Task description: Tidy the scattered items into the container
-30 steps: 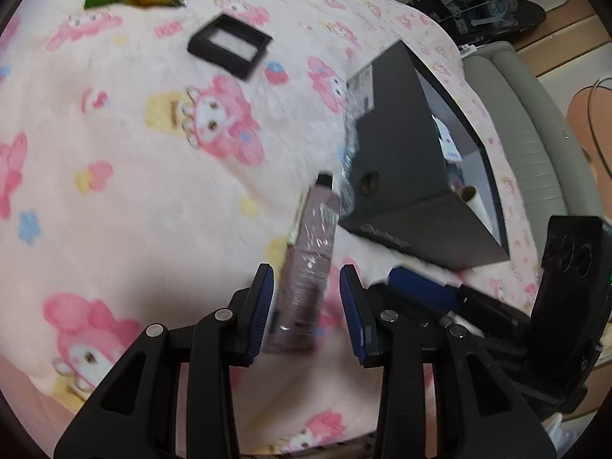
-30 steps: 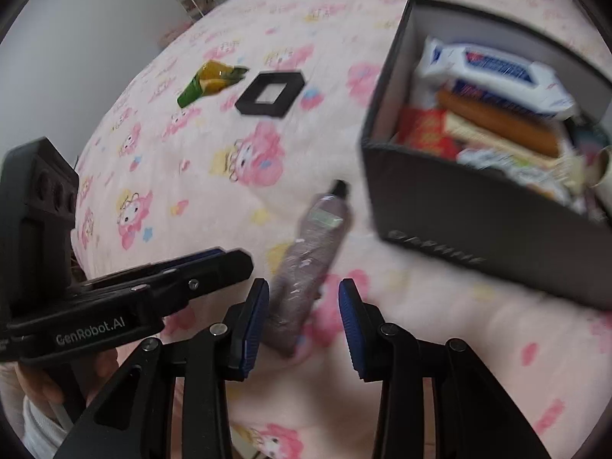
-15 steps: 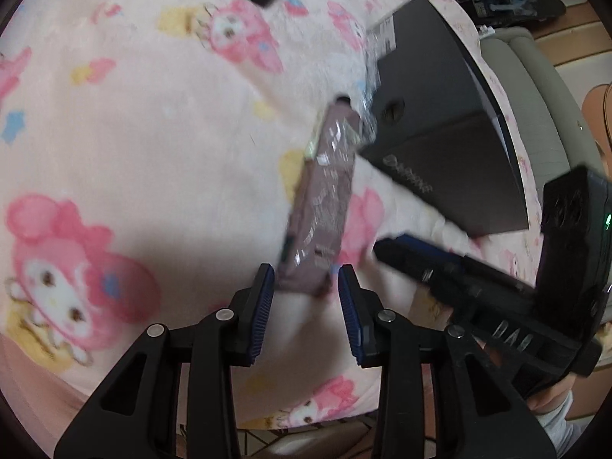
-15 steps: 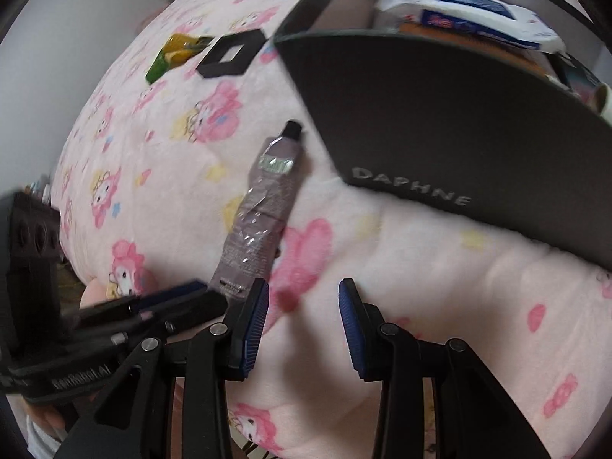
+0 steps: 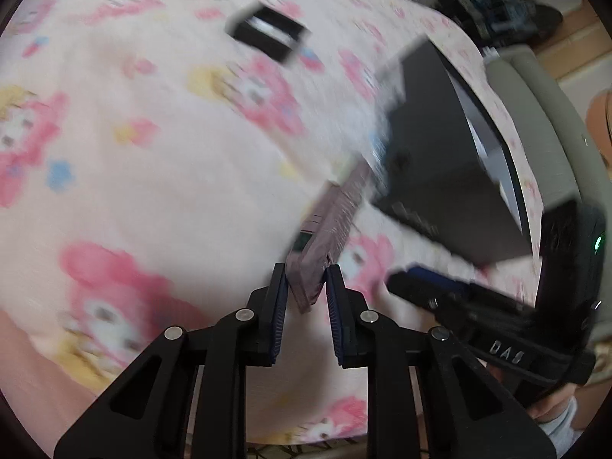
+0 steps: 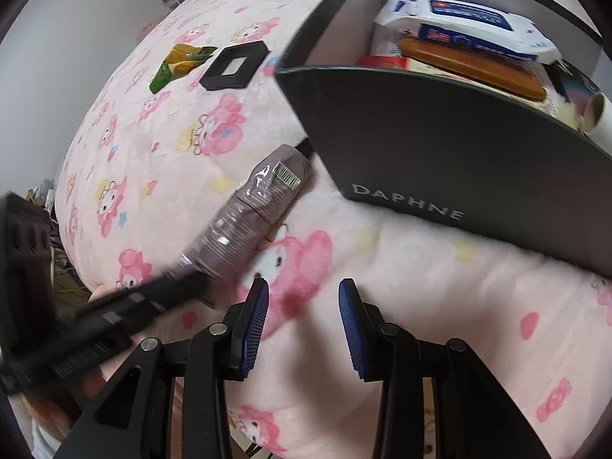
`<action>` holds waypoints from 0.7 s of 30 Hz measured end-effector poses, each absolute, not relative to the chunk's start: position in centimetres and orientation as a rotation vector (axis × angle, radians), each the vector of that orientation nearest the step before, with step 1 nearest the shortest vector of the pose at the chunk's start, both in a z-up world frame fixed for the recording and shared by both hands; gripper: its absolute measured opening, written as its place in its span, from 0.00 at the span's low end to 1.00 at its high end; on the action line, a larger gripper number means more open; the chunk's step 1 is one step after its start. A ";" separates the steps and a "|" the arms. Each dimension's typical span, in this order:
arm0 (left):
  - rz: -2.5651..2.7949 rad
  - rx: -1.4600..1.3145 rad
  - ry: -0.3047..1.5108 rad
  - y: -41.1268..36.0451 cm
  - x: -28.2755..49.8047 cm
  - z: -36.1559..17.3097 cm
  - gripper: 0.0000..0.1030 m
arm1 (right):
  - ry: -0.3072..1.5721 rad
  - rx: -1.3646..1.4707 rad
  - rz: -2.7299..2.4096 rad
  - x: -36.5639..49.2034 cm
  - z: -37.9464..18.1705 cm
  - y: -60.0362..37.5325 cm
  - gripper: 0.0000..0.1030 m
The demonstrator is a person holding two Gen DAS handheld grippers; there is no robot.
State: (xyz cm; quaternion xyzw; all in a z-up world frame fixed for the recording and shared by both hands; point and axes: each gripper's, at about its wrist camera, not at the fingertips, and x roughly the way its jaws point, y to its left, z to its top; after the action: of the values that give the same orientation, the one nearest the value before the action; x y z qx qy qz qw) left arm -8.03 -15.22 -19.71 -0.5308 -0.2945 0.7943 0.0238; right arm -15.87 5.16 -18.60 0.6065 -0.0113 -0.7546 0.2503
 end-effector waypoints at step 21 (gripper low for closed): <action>2.325 -1.540 -1.327 -18.9 -9.2 -22.4 0.24 | -0.227 1.642 -2.014 -20.1 -20.6 0.7 0.37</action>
State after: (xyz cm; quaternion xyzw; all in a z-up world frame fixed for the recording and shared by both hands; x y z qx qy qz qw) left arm -9.20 -18.91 -22.42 -0.4986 -0.4296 0.7524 0.0265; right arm -20.07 0.71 -20.60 0.6072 -0.0838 -0.7450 0.2633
